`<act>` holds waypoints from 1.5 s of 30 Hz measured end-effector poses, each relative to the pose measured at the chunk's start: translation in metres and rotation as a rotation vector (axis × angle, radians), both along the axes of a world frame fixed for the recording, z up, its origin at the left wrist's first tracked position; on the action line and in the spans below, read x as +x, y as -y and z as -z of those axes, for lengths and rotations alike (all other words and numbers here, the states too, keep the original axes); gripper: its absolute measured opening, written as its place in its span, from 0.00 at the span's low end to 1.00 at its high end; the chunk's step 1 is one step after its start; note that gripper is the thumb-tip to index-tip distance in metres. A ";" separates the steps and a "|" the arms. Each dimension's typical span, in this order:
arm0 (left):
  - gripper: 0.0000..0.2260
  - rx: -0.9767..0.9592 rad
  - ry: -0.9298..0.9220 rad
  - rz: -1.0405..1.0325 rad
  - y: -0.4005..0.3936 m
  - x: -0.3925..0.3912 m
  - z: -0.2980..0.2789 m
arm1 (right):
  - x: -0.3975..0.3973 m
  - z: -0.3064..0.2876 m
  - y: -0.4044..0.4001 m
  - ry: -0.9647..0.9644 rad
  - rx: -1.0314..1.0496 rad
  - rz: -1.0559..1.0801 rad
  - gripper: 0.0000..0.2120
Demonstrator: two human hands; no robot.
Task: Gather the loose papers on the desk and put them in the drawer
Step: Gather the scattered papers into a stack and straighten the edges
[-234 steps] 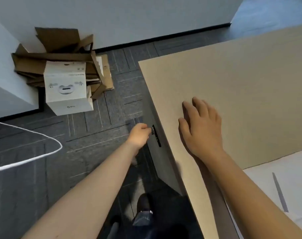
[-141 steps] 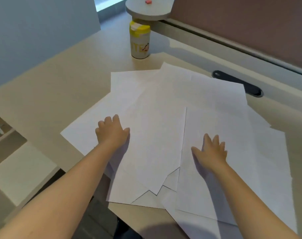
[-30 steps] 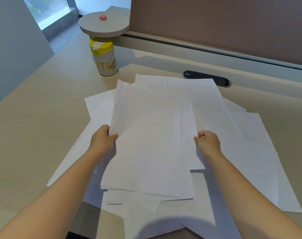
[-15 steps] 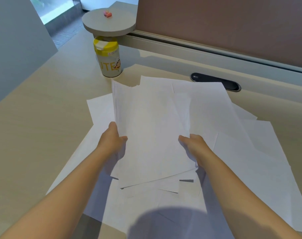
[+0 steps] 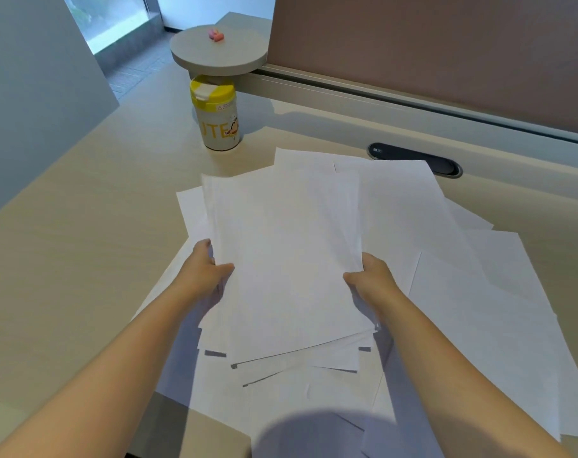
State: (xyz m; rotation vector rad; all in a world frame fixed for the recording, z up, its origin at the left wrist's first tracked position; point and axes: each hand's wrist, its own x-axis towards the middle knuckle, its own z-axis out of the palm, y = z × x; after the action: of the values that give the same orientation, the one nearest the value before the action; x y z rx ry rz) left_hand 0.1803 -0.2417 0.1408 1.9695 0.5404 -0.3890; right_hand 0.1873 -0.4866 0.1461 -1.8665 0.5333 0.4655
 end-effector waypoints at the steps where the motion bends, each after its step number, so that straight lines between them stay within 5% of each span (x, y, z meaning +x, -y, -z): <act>1: 0.05 -0.028 -0.018 -0.046 -0.003 -0.001 0.001 | -0.002 -0.002 -0.001 0.049 -0.019 0.004 0.15; 4: 0.14 -0.165 -0.067 -0.080 -0.002 -0.005 -0.001 | -0.010 -0.013 0.007 0.128 0.022 0.032 0.14; 8: 0.02 -0.443 -0.140 -0.098 0.022 -0.010 -0.011 | -0.025 -0.025 0.032 0.113 0.208 0.188 0.17; 12: 0.02 -0.285 -0.067 -0.005 0.071 -0.015 -0.016 | -0.044 -0.022 0.066 0.113 0.215 0.231 0.14; 15: 0.04 -0.118 0.024 0.042 0.101 -0.017 -0.012 | -0.056 -0.014 0.095 0.100 -0.052 0.225 0.09; 19: 0.09 -0.026 -0.040 0.154 0.121 -0.021 -0.004 | -0.074 -0.005 0.139 -0.099 -0.586 0.200 0.23; 21: 0.06 0.003 -0.056 0.200 0.130 -0.024 -0.002 | -0.084 0.000 0.154 -0.210 -0.643 0.130 0.29; 24: 0.08 0.039 -0.058 0.275 0.144 -0.028 -0.005 | -0.089 0.009 0.157 -0.215 -0.477 0.000 0.36; 30: 0.12 -0.024 -0.096 0.324 0.165 -0.036 -0.006 | -0.083 -0.011 0.152 -0.027 0.075 0.031 0.29; 35: 0.08 -0.063 -0.076 0.208 0.168 -0.044 -0.002 | -0.083 -0.001 0.182 -0.062 -0.457 0.183 0.19; 41: 0.05 -0.065 -0.057 0.073 0.173 -0.051 0.000 | -0.078 0.010 0.178 -0.098 0.031 0.373 0.30; 45: 0.01 -0.065 -0.075 0.123 0.179 -0.055 -0.007 | -0.074 0.007 0.173 -0.085 0.033 0.257 0.18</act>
State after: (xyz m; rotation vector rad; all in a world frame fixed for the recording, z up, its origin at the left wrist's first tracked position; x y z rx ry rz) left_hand 0.1257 -0.4207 0.1479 1.9363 0.4494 -0.5526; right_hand 0.1131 -0.6601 0.1390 -1.7231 0.8058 0.3803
